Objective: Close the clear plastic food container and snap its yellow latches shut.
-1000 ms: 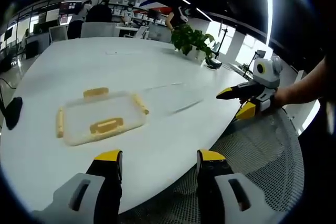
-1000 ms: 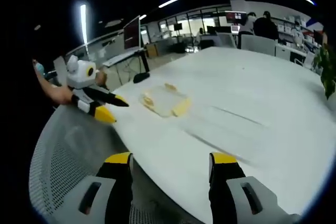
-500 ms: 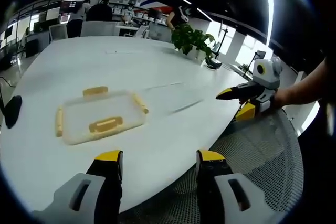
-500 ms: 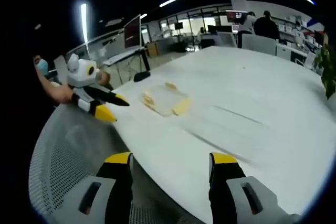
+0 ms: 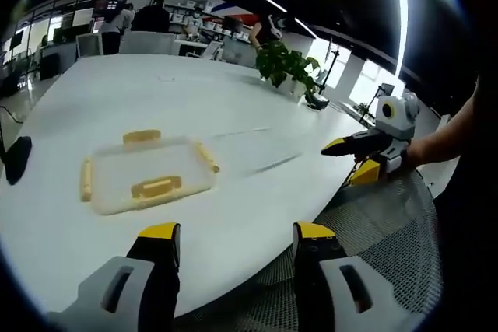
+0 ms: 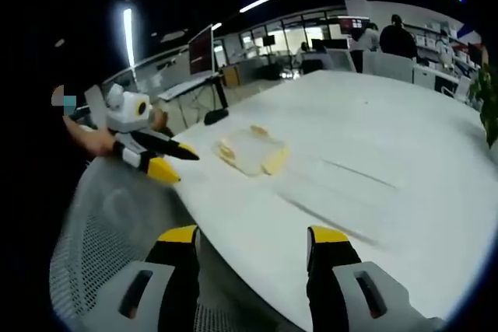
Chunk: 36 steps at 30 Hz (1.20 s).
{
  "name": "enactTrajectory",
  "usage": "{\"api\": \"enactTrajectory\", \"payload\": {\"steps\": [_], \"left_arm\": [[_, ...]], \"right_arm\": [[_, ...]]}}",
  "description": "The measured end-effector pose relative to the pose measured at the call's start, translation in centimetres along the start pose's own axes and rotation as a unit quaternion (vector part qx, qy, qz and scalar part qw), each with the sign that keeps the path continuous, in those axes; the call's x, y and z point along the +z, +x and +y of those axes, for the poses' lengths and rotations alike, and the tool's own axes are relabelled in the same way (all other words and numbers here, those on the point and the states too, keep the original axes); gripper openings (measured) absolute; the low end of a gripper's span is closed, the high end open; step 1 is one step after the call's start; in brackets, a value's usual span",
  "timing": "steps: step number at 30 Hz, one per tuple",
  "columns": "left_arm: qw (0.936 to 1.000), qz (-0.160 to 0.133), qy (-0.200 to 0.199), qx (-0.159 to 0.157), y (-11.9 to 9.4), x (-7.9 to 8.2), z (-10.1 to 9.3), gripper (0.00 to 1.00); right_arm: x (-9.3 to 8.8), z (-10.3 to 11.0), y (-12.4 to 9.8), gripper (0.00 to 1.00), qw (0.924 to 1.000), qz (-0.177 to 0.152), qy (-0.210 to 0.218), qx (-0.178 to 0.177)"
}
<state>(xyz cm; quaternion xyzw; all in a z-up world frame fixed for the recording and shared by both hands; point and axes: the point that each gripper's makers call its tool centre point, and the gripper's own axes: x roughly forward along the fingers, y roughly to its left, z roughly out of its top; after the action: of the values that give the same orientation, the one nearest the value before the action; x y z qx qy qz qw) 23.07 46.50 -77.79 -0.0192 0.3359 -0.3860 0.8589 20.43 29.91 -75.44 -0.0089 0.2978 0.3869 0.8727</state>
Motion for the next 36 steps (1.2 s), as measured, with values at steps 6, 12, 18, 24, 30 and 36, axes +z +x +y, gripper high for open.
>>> {"api": "enactTrajectory", "payload": {"steps": [6,12,18,24,30,36], "left_arm": [[1.0000,0.007,-0.001,0.005,0.0,-0.2,0.1,0.57],[0.9989,-0.044,0.019,0.003,-0.6,2.4,-0.2,0.51],[0.9993,-0.030,0.023,0.009,-1.2,2.4,-0.2,0.57],[0.9983,-0.024,0.053,0.008,-1.5,2.3,-0.3,0.54],[0.9984,-0.038,0.041,0.006,-1.7,3.2,0.2,0.56],[0.9985,-0.045,0.030,0.003,-2.5,3.7,1.0,0.58]], "right_arm": [[0.8,0.4,-0.5,0.54,0.9997,-0.020,0.008,0.016],[1.8,0.5,-0.8,0.54,0.9991,-0.036,0.001,0.021],[3.2,1.1,-1.3,0.53,0.9976,-0.055,-0.030,0.027],[4.8,0.9,-2.1,0.54,0.9956,-0.091,-0.005,0.020],[5.6,1.4,-1.7,0.56,0.9948,-0.098,-0.015,0.023],[8.2,1.9,-1.7,0.57,0.9906,-0.133,-0.010,0.031]]}}
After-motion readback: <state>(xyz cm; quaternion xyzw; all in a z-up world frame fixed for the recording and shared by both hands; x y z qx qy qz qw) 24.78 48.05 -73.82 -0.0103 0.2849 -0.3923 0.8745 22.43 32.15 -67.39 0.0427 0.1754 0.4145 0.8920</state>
